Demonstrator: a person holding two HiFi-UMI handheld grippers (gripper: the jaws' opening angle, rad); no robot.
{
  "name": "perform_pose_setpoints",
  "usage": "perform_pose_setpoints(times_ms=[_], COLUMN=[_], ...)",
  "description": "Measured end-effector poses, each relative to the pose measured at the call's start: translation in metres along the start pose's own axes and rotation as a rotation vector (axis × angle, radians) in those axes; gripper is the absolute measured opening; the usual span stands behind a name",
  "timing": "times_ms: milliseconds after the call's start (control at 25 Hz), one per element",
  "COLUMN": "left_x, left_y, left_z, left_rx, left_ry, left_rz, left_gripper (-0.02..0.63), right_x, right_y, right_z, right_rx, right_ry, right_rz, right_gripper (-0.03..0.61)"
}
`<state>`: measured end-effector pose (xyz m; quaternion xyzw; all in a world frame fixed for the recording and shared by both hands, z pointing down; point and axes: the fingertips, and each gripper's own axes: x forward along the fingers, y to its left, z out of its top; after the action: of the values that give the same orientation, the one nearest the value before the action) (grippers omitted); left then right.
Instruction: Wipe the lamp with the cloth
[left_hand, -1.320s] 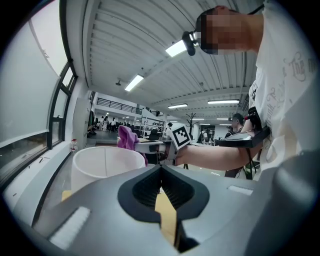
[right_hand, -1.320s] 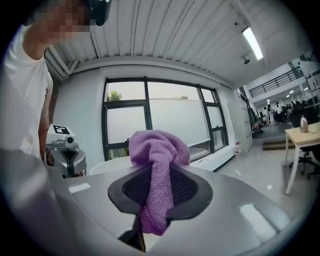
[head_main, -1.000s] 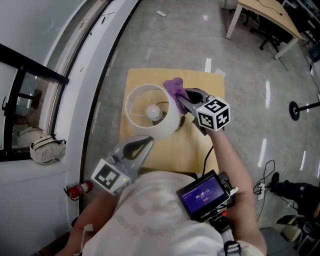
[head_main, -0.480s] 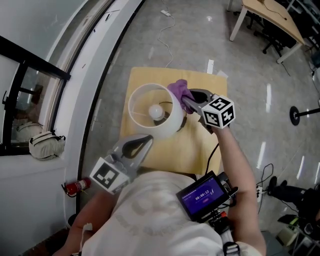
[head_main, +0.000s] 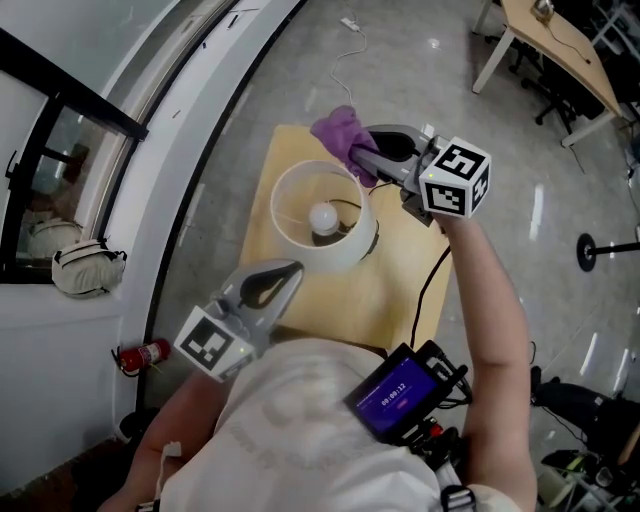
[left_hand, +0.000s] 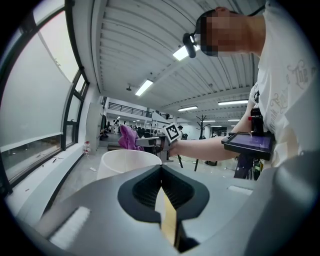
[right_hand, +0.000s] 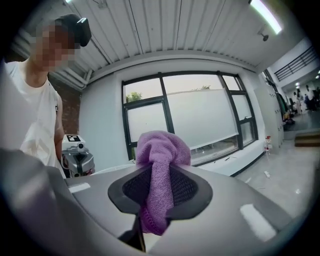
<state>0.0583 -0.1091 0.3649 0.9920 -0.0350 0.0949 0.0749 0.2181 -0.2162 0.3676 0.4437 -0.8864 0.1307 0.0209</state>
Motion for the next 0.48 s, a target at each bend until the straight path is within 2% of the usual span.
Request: perform_pose_setpoints(times_ms=[120, 200, 280, 480], left_x=[-0.005, -0.008, -0.011, -0.014], left_y=[0.006, 0.017, 0.024, 0.029], left_z=[0.0, 0.001, 0.0, 0.0], left_rx=[-0.039, 0.002, 0.017, -0.007], left_ry=[0.03, 0.006, -0.006, 0.001], left_rz=[0.026, 0.044, 0.059, 0.075], left_gripper=[0.0, 0.0, 0.0, 0.0], right_x=[0.012, 0.014, 0.015, 0.016], right_y=[-0.006, -0.015, -0.024, -0.04], right_z=[-0.02, -0.03, -0.046, -0.094], right_rx=[0.031, 0.065, 0.096, 0.192], right_ry=[0.04, 0.046, 0.068, 0.144], right_rz=[0.044, 0.055, 0.052, 0.024], right_gripper=[0.1, 0.099, 0.1, 0.099])
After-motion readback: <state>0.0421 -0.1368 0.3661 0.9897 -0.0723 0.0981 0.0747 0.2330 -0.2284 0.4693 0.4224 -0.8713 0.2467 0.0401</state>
